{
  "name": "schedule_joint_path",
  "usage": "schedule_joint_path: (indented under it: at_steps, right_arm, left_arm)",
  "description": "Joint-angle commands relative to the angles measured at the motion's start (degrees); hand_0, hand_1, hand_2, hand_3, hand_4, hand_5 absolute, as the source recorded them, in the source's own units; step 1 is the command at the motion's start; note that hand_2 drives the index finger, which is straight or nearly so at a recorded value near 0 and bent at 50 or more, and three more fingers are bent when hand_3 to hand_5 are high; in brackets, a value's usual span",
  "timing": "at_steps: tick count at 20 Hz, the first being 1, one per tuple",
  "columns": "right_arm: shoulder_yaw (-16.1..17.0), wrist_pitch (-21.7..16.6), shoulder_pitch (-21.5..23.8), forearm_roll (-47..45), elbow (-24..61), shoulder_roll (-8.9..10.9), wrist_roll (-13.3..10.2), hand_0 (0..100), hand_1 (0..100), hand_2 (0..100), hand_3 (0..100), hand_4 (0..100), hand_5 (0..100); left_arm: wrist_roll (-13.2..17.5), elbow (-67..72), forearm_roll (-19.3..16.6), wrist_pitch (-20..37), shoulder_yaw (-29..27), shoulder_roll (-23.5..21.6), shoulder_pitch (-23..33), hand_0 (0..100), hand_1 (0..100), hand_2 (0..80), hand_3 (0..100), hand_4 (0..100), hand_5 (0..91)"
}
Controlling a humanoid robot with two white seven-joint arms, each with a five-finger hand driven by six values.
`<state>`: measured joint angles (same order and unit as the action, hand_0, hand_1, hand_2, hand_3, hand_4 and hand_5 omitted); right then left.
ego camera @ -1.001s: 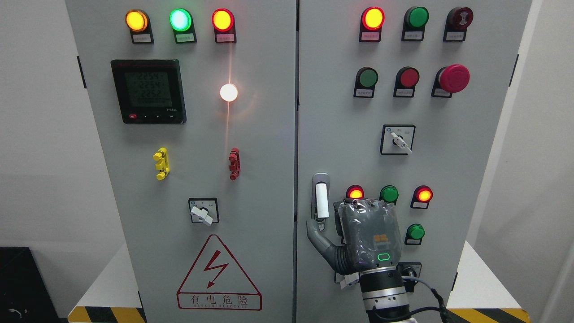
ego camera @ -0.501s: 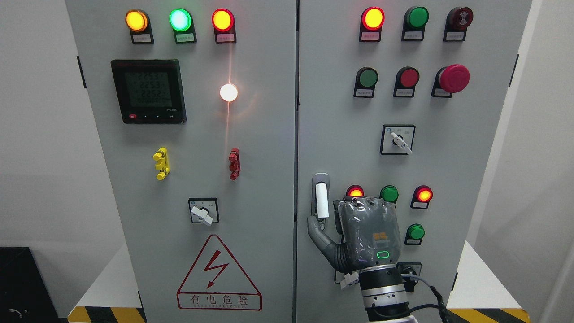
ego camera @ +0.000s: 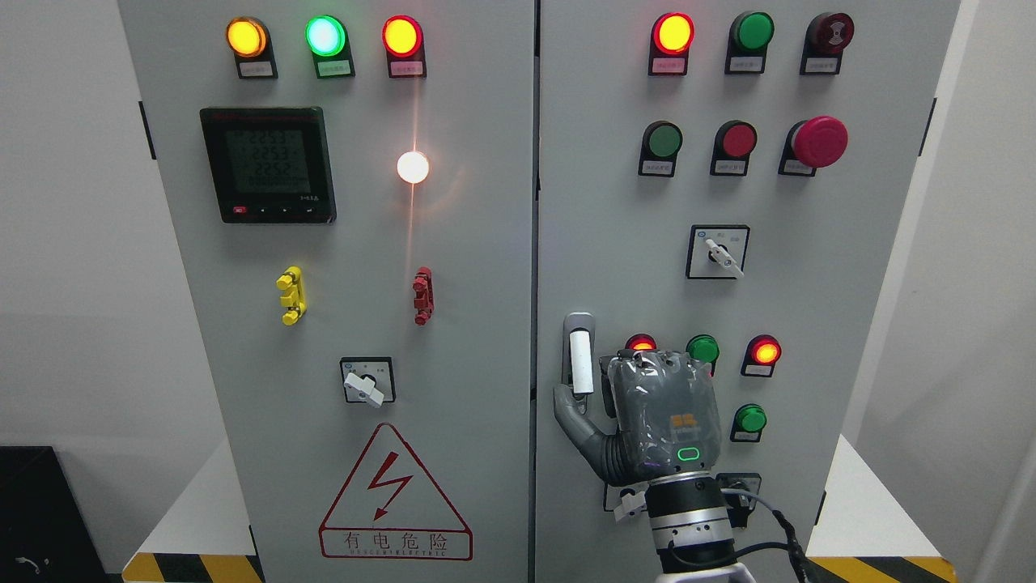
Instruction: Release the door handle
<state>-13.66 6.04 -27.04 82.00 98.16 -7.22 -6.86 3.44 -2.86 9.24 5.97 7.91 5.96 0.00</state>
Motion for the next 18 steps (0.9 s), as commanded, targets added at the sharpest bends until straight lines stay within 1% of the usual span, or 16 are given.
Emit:
schedule_joint_path:
  at_steps: [1, 10, 18]
  right_arm:
    - [0.04, 0.03, -0.12, 0.0, -0.42, -0.25, 0.01, 40, 35, 96, 100, 100, 100]
    - [0.04, 0.03, 0.23, 0.0, -0.07, -0.43, -0.17, 45, 37, 96, 100, 100, 100]
    - [0.21, 0.11, 0.23, 0.0, -0.16, -0.43, -0.25, 47, 37, 96, 100, 100, 100]
  left_arm:
    - [-0.01, -0.04, -0.02, 0.01, 0.0, 0.02, 0.53, 12, 56, 0.0, 0, 0, 0.0]
    - [-0.01, -0.04, -0.02, 0.01, 0.0, 0.02, 0.53, 12, 56, 0.0, 0, 0, 0.0]
    - [-0.01, 0.05, -0.02, 0.01, 0.0, 0.02, 0.53, 12, 56, 0.0, 0, 0, 0.0]
